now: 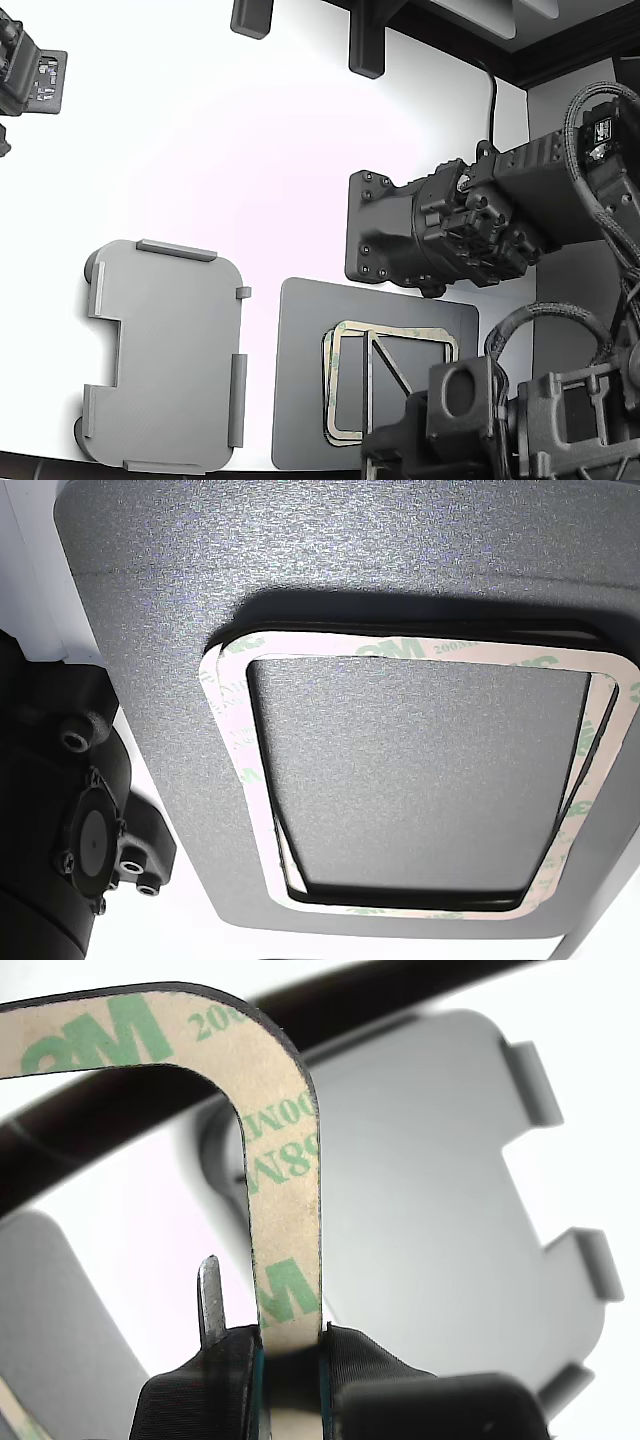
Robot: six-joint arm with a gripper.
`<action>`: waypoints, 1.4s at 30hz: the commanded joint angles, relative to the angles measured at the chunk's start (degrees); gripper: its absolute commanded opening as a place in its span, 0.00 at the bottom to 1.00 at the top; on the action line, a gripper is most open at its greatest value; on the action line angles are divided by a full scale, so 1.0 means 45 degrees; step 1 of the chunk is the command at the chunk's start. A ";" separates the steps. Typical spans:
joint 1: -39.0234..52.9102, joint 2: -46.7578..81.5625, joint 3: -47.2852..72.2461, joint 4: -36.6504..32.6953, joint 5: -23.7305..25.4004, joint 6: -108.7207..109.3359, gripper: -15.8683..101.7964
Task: Grab top frame and put it into gray box.
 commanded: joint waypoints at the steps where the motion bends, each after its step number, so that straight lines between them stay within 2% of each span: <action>1: -0.1426 0.0781 0.0078 0.0020 0.0371 0.1973 0.03; 5: -0.2559 0.1211 0.0742 -0.0215 0.1328 0.7754 0.03; 9: -0.4004 0.0605 0.0078 0.0098 0.0020 0.9336 0.03; 11: -0.4531 0.0098 -0.0137 0.0117 -0.0195 1.0234 0.03; 15: -0.5000 -0.0352 0.0098 0.0098 -0.0508 1.5820 0.03; 20: -0.5684 -0.1484 -0.0879 0.0117 -0.1680 2.1484 0.03; 30: -0.6289 -0.1758 0.0254 0.0117 -0.2500 2.7012 0.03; 35: -0.7246 -0.2344 0.0371 0.0117 -0.4121 2.7363 0.03; 42: -0.7695 -0.3262 -0.0078 0.0137 -0.5000 2.7305 0.03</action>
